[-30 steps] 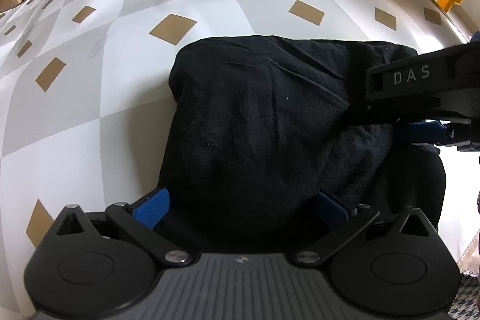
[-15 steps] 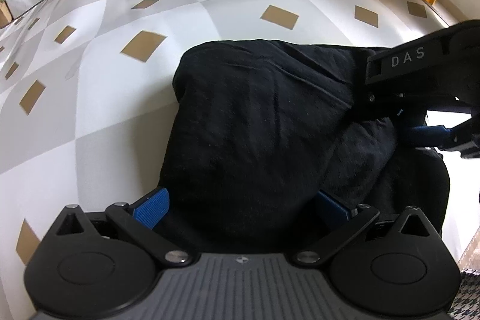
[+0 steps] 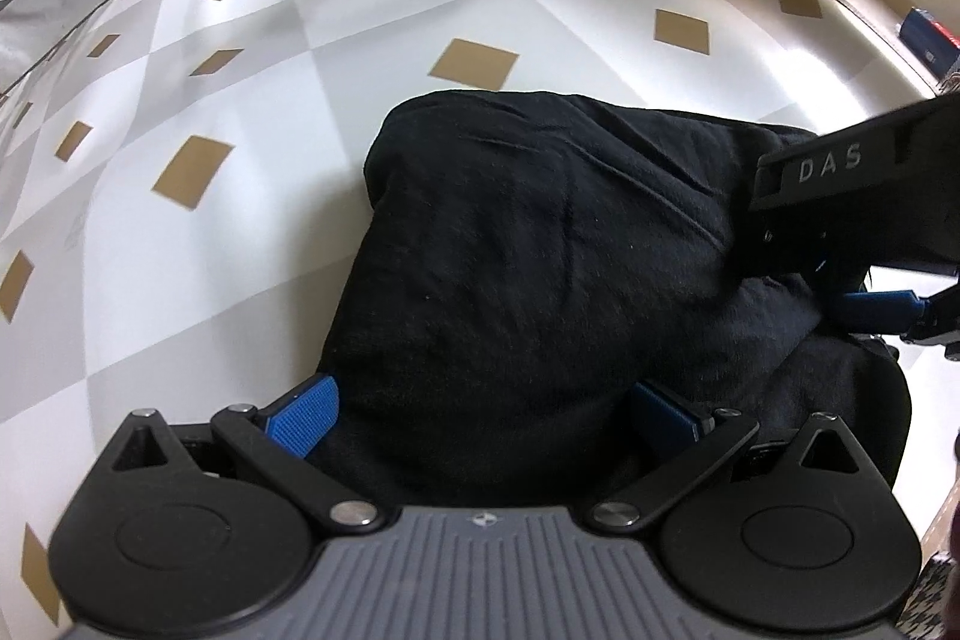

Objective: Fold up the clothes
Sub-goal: 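Lower the folded shirt bundle onto the bedspread with both tools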

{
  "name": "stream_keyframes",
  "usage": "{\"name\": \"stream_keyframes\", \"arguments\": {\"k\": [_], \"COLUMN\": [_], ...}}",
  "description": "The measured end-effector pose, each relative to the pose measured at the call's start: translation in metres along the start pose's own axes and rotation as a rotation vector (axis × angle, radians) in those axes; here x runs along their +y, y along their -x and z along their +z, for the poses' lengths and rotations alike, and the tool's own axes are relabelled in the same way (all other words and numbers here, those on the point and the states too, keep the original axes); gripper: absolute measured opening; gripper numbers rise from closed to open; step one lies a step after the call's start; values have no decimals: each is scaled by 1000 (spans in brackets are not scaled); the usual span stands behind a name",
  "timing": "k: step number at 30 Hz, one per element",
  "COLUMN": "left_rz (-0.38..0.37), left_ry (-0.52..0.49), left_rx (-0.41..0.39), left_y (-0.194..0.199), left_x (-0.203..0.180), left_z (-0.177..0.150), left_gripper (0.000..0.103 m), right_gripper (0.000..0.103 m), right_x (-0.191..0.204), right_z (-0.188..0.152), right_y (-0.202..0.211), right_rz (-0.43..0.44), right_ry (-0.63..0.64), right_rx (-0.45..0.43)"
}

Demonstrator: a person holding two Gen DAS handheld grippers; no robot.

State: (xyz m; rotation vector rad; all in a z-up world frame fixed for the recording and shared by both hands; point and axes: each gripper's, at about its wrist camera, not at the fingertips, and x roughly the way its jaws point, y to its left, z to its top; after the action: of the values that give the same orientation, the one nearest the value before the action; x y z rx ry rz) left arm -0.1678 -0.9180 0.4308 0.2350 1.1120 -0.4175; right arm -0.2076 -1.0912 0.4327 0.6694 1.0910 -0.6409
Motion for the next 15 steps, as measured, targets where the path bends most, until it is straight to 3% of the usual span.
{"name": "stream_keyframes", "arguments": {"k": [15], "left_rz": [-48], "left_ry": [-69], "left_rx": [-9], "left_y": [-15], "left_x": [-47], "left_z": [30], "left_gripper": [103], "right_gripper": [58], "right_x": [-29], "right_z": [21], "right_y": [-9], "right_rz": [-83], "right_ry": [-45], "right_rx": [-65]}}
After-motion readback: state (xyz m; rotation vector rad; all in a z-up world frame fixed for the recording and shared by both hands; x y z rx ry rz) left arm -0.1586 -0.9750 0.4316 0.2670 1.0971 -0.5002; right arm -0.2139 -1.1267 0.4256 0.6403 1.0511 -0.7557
